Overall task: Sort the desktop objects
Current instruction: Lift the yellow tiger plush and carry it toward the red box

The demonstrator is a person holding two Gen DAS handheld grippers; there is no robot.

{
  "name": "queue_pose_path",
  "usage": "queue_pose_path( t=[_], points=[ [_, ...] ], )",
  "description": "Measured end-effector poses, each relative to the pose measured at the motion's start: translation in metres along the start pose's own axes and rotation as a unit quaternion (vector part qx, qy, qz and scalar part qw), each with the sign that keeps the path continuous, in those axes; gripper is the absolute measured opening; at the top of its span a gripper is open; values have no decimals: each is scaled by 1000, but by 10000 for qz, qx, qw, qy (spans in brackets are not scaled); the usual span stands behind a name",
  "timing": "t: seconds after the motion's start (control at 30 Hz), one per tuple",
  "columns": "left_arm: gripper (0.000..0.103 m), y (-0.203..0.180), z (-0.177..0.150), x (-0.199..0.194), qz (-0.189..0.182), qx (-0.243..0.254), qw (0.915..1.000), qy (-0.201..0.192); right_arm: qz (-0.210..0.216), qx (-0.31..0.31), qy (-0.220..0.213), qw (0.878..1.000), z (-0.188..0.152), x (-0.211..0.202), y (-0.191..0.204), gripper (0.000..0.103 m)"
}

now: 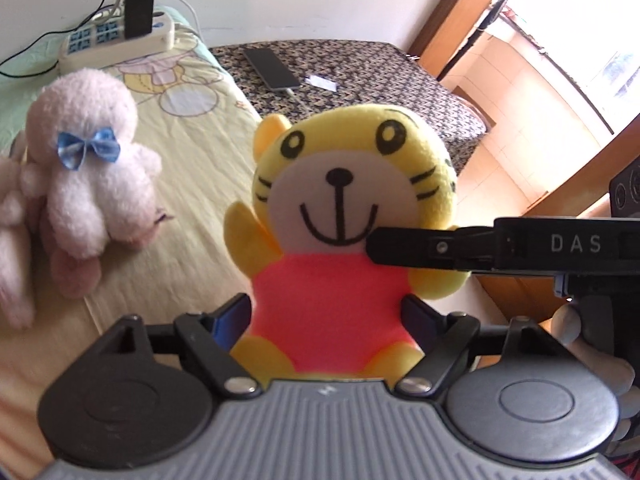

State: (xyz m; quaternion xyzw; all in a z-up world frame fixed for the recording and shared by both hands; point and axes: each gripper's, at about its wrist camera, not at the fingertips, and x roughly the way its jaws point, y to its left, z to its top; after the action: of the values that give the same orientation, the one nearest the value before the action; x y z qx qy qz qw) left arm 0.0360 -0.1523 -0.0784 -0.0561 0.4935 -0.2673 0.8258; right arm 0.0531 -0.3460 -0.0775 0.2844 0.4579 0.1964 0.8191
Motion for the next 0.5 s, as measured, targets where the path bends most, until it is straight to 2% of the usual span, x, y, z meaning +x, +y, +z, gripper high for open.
queue_pose_path(
  t=[0.3, 0.5],
  points=[
    [78, 9, -32, -66, -305, 152, 9984, -455, 24, -374, -324, 9988, -40, -29, 54, 35],
    [77, 36, -53, -144, -144, 197, 9934, -1119, 372, -735, -587, 9949, -64, -38, 120, 35]
  ],
)
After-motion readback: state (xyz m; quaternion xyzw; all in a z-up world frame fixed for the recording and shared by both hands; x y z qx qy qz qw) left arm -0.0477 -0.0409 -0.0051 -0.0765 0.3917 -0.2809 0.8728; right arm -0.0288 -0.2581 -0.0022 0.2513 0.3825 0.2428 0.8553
